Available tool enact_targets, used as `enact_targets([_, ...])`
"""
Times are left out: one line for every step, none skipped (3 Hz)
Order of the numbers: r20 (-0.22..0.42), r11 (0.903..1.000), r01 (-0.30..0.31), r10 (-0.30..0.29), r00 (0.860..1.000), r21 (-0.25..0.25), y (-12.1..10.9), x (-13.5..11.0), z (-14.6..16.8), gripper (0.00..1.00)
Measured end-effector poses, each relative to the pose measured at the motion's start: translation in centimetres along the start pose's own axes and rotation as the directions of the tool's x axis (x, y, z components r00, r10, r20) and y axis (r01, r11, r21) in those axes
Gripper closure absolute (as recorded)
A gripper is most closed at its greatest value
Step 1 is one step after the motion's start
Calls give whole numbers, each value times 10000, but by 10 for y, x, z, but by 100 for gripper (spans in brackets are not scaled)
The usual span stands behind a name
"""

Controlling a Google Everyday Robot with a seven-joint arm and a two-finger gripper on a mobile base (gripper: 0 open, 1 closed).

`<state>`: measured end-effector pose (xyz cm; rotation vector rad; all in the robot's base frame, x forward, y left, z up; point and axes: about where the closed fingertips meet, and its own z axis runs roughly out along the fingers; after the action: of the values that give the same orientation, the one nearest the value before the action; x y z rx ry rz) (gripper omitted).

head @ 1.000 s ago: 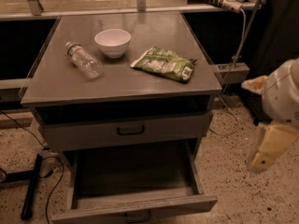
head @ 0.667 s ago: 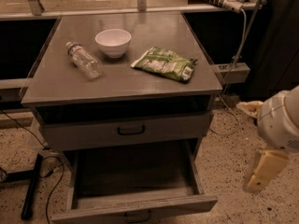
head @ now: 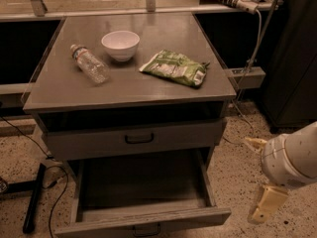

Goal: Close middle drawer

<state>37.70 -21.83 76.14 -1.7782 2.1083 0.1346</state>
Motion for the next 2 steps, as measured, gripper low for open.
enact_targets([0, 10000, 0, 0, 10000, 0, 0, 0, 0, 0])
enact_targets([296, 9995, 103, -94, 9995, -301, 6, 0, 17, 0])
